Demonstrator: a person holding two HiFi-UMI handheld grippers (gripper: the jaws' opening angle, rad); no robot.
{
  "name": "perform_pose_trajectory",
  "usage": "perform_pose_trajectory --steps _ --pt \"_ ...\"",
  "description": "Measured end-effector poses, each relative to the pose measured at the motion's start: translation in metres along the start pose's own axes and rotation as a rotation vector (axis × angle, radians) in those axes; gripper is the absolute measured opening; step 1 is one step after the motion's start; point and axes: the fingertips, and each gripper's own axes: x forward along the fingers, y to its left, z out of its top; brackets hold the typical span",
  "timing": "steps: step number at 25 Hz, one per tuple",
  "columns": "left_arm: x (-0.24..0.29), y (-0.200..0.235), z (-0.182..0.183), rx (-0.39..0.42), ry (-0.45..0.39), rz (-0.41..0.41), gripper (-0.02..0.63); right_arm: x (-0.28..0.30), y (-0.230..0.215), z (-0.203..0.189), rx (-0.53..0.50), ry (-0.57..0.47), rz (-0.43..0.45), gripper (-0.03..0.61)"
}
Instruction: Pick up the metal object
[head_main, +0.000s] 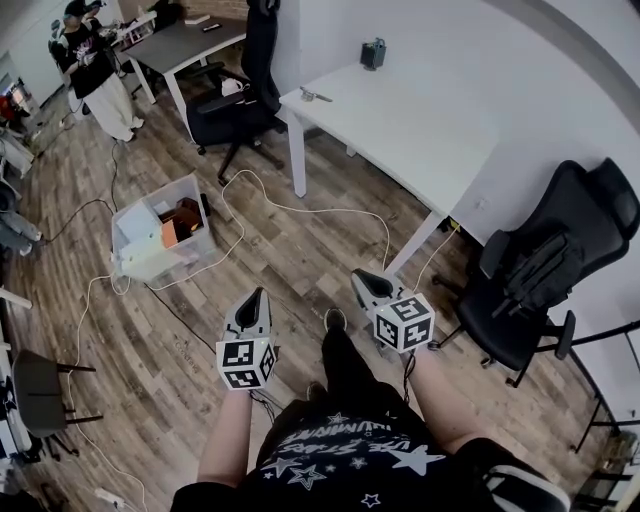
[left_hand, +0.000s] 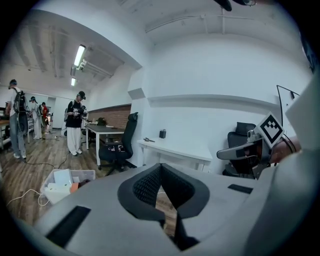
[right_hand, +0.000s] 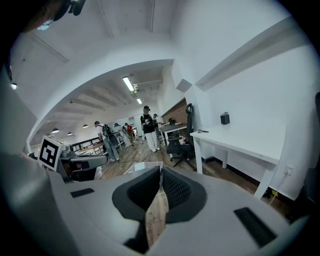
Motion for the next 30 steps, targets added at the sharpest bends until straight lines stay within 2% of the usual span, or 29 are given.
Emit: perform_pose_trajectory --steps 8,19,25,30 --pt "0.085 0.006 0.028 0.008 0.003 -0.044 0.02 0.052 -0.068 0.031 0.057 -0.01 -0.028 0.055" --pt "0.236 0.039 0.084 0.012 0.023 -0.037 0.02 0.163 -0.173 0.111 0.059 0.001 -0.013 0.055" --pt "0.317 0.042 0.113 0.032 0.005 -0.021 0.02 0.206 -0.237 0.143 0.054 -0.01 -0.003 0.055" --pt "0.36 0.04 0.131 0.033 -0.015 -0.008 0.02 0.226 -0.275 0.16 0.052 -0.018 0.003 0.055"
